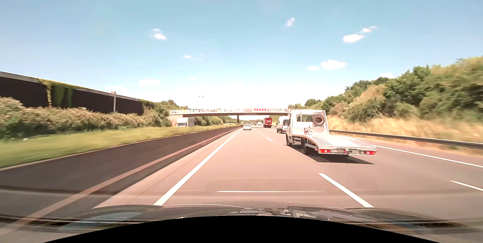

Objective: Follow the waypoints while adhering to traffic rules and regulations

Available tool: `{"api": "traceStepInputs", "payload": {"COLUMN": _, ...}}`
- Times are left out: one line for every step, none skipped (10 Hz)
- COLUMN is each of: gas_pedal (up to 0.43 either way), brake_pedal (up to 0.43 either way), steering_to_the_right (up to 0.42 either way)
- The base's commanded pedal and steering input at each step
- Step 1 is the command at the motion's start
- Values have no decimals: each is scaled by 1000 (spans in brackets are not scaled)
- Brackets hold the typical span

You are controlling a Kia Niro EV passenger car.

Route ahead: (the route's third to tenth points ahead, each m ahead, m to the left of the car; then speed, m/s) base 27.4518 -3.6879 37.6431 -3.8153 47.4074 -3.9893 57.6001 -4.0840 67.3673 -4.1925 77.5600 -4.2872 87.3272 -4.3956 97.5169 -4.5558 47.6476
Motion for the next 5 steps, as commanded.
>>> {"api": "traceStepInputs", "payload": {"gas_pedal": 280, "brake_pedal": 0, "steering_to_the_right": 0}}
{"api": "traceStepInputs", "payload": {"gas_pedal": 280, "brake_pedal": 0, "steering_to_the_right": -1}}
{"api": "traceStepInputs", "payload": {"gas_pedal": 287, "brake_pedal": 0, "steering_to_the_right": 0}}
{"api": "traceStepInputs", "payload": {"gas_pedal": 287, "brake_pedal": 0, "steering_to_the_right": 1}}
{"api": "traceStepInputs", "payload": {"gas_pedal": 287, "brake_pedal": 0, "steering_to_the_right": 1}}
